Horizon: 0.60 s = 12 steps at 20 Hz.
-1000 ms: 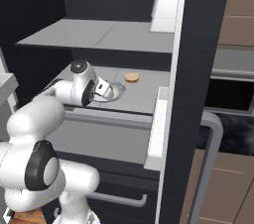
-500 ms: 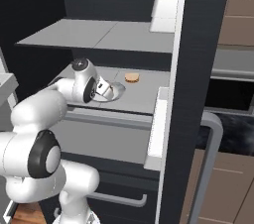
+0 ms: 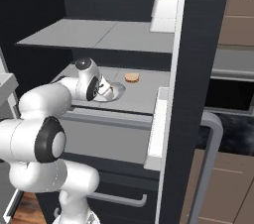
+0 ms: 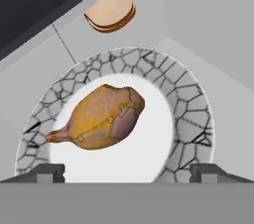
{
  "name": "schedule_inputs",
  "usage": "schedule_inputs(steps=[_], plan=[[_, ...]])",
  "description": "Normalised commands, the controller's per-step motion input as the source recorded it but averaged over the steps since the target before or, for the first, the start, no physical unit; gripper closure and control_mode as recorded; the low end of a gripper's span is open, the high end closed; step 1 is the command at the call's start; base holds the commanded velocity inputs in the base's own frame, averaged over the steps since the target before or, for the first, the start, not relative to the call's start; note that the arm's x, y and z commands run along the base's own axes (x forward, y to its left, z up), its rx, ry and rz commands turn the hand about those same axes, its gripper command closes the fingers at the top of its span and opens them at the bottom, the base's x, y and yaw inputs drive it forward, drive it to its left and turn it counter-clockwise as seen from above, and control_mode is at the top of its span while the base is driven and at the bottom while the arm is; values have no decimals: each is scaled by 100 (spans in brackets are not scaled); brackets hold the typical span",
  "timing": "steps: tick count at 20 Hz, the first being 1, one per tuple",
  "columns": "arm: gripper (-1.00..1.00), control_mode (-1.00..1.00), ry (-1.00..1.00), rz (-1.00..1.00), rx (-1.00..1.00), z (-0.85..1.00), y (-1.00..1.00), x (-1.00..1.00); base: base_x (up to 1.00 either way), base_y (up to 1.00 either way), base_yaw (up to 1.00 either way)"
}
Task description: Retrieve the chicken drumstick from the fridge and place it on the saucepan with marinade on the stove.
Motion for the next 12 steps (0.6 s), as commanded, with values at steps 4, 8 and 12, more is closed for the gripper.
schedule_inputs(steps=[4, 8, 12], plan=[[-100, -100, 0, -7, 4, -23, 7, 30, 0, 0, 0], [-100, -100, 0, -6, 2, -21, 9, 33, 0, 0, 0], [-100, -100, 0, -6, 2, -6, 6, 35, 0, 0, 0]])
